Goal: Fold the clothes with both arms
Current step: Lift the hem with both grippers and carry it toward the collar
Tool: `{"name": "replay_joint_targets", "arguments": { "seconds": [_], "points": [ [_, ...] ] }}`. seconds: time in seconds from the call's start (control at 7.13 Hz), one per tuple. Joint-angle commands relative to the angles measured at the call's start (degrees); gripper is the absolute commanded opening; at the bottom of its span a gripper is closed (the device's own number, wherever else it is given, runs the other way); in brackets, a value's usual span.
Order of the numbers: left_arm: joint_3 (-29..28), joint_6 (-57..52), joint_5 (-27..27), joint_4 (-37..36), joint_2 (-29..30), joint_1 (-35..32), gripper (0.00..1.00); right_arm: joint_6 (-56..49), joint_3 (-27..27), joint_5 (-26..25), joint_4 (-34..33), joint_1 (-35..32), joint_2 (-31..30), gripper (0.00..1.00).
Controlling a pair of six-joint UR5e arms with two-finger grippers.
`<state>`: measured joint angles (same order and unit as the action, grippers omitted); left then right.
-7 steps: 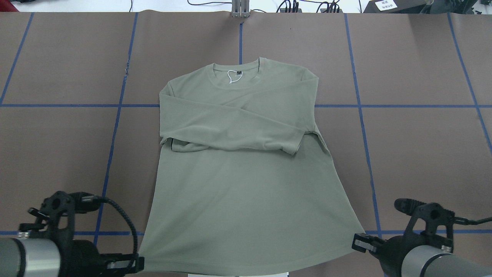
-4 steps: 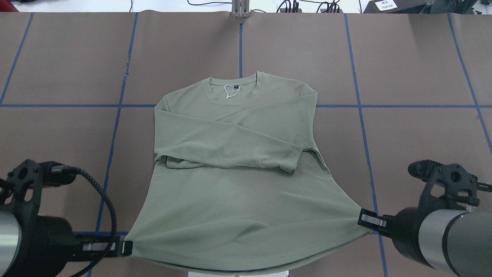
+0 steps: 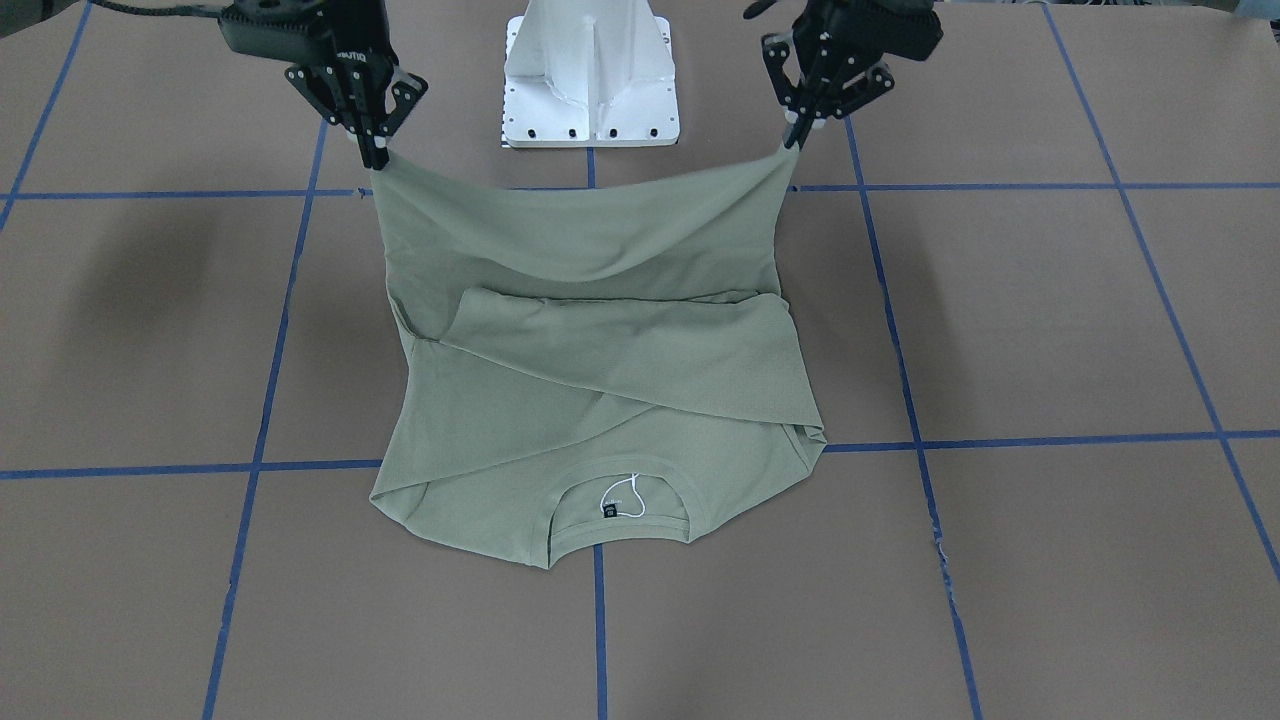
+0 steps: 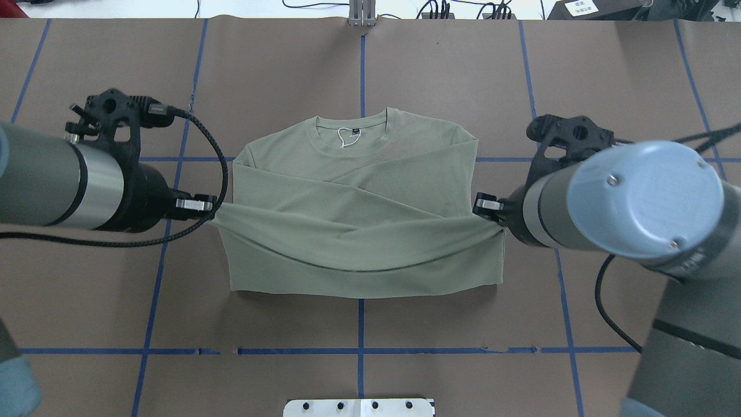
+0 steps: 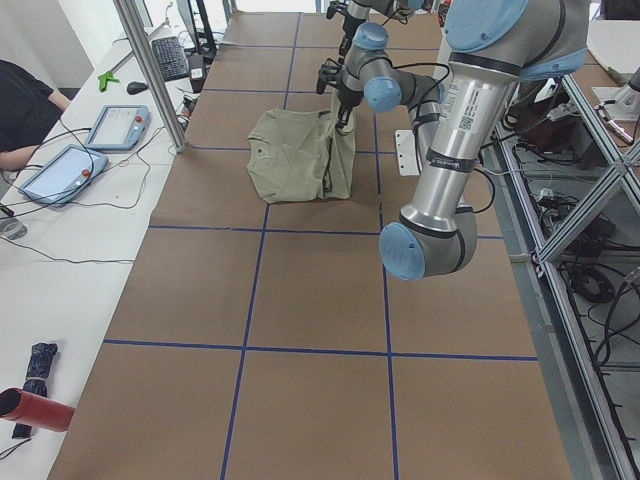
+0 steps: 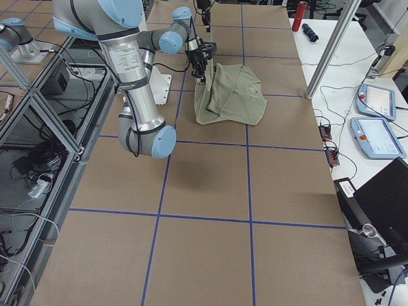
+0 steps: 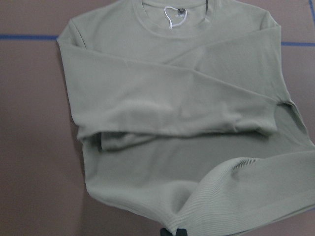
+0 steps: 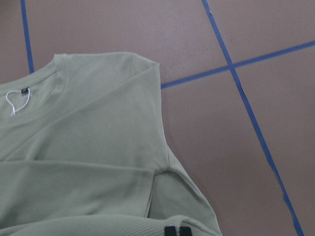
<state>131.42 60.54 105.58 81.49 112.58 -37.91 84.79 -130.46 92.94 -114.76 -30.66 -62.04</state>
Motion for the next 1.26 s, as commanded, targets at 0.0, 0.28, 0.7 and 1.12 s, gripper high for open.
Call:
{"name": "replay_joint_targets", "arguments": {
  "seconds": [0.0, 0.28, 0.7, 1.12],
  "points": [
    [-12.44, -4.97, -0.2, 2.6, 5.79, -7.59, 0.0, -3.57, 15.17, 1.8, 13.63, -7.28, 2.62, 0.0],
    [-22.2, -7.01, -0.37, 11.71, 6.77, -9.37, 0.0, -6.45, 26.18, 1.81, 15.71, -10.63, 8.84, 0.0],
    [-34.71, -7.36, -0.72, 19.92, 9.06, -9.29, 0.0, -7.88, 42.18, 1.81, 28.85, -12.31, 11.85, 0.0],
    [-44.99, -7.36, -3.18, 27.74, 10.64, -9.2, 0.0, -9.55, 45.99, 1.81, 29.42, -13.19, 12.21, 0.0]
  ]
}}
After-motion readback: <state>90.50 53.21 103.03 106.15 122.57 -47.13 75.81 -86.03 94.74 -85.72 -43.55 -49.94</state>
